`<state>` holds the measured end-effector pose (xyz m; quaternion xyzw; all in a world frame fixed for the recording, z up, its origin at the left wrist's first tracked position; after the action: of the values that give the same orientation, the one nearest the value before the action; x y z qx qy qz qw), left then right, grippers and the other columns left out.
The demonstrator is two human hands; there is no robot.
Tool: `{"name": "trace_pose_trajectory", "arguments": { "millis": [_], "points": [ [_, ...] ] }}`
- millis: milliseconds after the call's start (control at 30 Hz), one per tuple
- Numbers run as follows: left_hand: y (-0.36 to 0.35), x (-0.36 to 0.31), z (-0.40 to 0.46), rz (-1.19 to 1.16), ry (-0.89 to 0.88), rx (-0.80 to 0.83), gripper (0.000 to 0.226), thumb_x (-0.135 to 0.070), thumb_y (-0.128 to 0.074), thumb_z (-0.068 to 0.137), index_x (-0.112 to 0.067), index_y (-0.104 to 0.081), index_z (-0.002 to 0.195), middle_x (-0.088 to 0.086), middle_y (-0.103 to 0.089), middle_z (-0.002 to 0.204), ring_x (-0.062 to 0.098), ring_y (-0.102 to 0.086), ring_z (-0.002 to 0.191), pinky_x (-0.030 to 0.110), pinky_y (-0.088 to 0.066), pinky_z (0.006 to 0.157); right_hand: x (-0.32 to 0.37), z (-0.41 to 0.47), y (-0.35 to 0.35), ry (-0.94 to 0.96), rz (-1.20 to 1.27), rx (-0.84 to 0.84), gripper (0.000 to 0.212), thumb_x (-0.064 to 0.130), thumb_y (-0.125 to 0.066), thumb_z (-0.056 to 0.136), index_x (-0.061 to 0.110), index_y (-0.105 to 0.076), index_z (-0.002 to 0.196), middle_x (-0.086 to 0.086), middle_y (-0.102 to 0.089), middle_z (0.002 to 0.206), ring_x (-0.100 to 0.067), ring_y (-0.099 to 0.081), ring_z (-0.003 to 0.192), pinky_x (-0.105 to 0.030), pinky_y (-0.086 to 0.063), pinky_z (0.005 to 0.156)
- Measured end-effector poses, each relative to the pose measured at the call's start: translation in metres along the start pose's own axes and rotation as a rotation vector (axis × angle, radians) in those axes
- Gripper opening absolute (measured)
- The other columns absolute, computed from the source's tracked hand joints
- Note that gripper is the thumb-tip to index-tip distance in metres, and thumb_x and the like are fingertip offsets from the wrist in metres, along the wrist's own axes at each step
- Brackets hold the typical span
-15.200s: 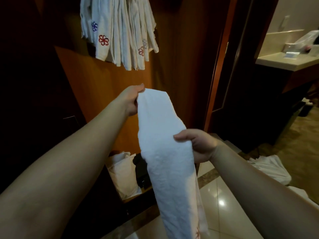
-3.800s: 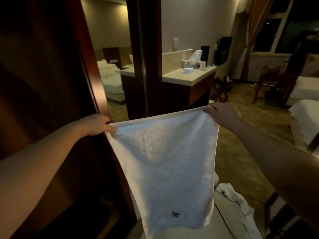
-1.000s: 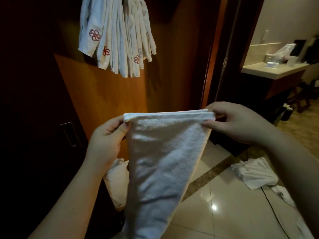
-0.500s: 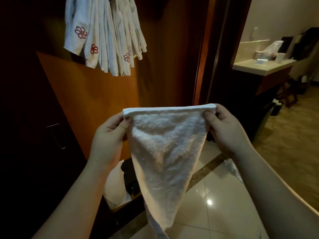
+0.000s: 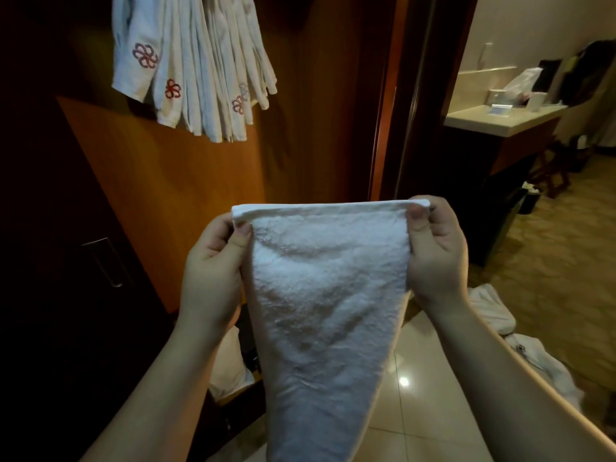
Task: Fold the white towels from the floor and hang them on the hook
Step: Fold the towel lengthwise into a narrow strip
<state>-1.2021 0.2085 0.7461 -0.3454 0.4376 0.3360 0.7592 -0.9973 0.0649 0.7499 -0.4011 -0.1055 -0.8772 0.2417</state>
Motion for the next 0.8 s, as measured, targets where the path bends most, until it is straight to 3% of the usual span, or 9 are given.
{"name": "trace_pose_trajectory", "arguments": {
  "millis": [133, 233, 300, 400, 600, 700, 800],
  "points": [
    [0.005, -0.004, -0.002, 0.004, -0.068, 0.004, 0.019, -0.029, -0.057, 0.098, -0.035, -0.075, 0.096, -0.007, -0.075, 0.089, 0.008, -0.071, 0.079, 0.02, -0.054, 0.062, 0.005, 0.002, 0.002, 0.04, 0.061, 0.013, 0.022, 0.04, -0.048, 0.103, 0.048, -0.064, 0.089, 0.023, -0.063, 0.079, 0.006, -0.058, 0.072, -0.009, -0.044, 0.065],
    [0.004, -0.003, -0.005, -0.072, -0.033, 0.025, 0.017, -0.032, -0.057, 0.098, -0.035, -0.073, 0.096, -0.004, -0.075, 0.093, 0.012, -0.072, 0.084, 0.025, -0.057, 0.066, 0.01, 0.002, -0.002, 0.041, 0.098, 0.005, 0.025, 0.035, -0.048, 0.104, 0.045, -0.065, 0.089, 0.023, -0.065, 0.079, 0.006, -0.059, 0.073, -0.009, -0.045, 0.066],
    [0.0, -0.002, -0.005, -0.13, 0.051, 0.081, 0.013, -0.04, -0.064, 0.092, -0.032, -0.071, 0.101, 0.001, -0.076, 0.101, 0.019, -0.074, 0.092, 0.03, -0.059, 0.069, 0.012, 0.0, -0.008, 0.035, 0.104, 0.008, 0.024, 0.038, -0.048, 0.104, 0.043, -0.064, 0.088, 0.02, -0.065, 0.08, 0.005, -0.059, 0.074, -0.01, -0.045, 0.066],
    [-0.001, 0.005, -0.004, -0.183, 0.138, 0.165, 0.035, -0.039, -0.08, 0.081, -0.025, -0.07, 0.111, 0.012, -0.073, 0.114, 0.031, -0.073, 0.102, 0.036, -0.06, 0.072, 0.011, -0.001, -0.014, 0.016, 0.111, 0.032, 0.021, 0.048, -0.048, 0.102, 0.043, -0.064, 0.089, 0.017, -0.065, 0.08, 0.001, -0.06, 0.074, -0.015, -0.047, 0.065],
    [0.014, 0.007, 0.003, -0.175, 0.135, 0.191, 0.035, -0.046, -0.085, 0.072, -0.028, -0.072, 0.098, 0.006, -0.075, 0.103, 0.025, -0.074, 0.093, 0.036, -0.06, 0.068, 0.004, 0.006, -0.003, -0.046, 0.136, 0.116, 0.025, 0.065, -0.06, 0.088, 0.042, -0.071, 0.089, 0.015, -0.068, 0.074, 0.002, -0.062, 0.067, -0.016, -0.05, 0.059],
    [0.011, 0.008, 0.003, -0.206, 0.145, 0.228, 0.026, -0.042, -0.084, 0.074, -0.03, -0.072, 0.094, 0.002, -0.075, 0.098, 0.02, -0.074, 0.089, 0.032, -0.058, 0.066, -0.001, 0.016, 0.003, -0.174, 0.257, 0.31, 0.044, 0.07, -0.076, 0.07, 0.04, -0.073, 0.102, 0.01, -0.074, 0.086, -0.004, -0.07, 0.077, -0.021, -0.055, 0.062],
    [0.007, 0.014, 0.004, -0.219, 0.177, 0.239, 0.02, -0.036, -0.084, 0.075, -0.029, -0.072, 0.091, 0.003, -0.075, 0.094, 0.018, -0.073, 0.084, 0.03, -0.058, 0.064, -0.023, 0.009, 0.004, -0.537, 0.439, 0.685, 0.067, 0.056, -0.091, 0.059, 0.021, -0.076, 0.114, -0.007, -0.076, 0.11, -0.021, -0.073, 0.102, -0.031, -0.059, 0.078]
  ]
}}
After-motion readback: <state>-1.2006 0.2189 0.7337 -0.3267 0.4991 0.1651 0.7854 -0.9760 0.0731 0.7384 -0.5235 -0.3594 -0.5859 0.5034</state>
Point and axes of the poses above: each hand's wrist, its own z-axis towards the middle knuckle, its own y-axis out of the back of the hand, x = y × z, the point moved 2 cm from there along z, towards the middle knuckle
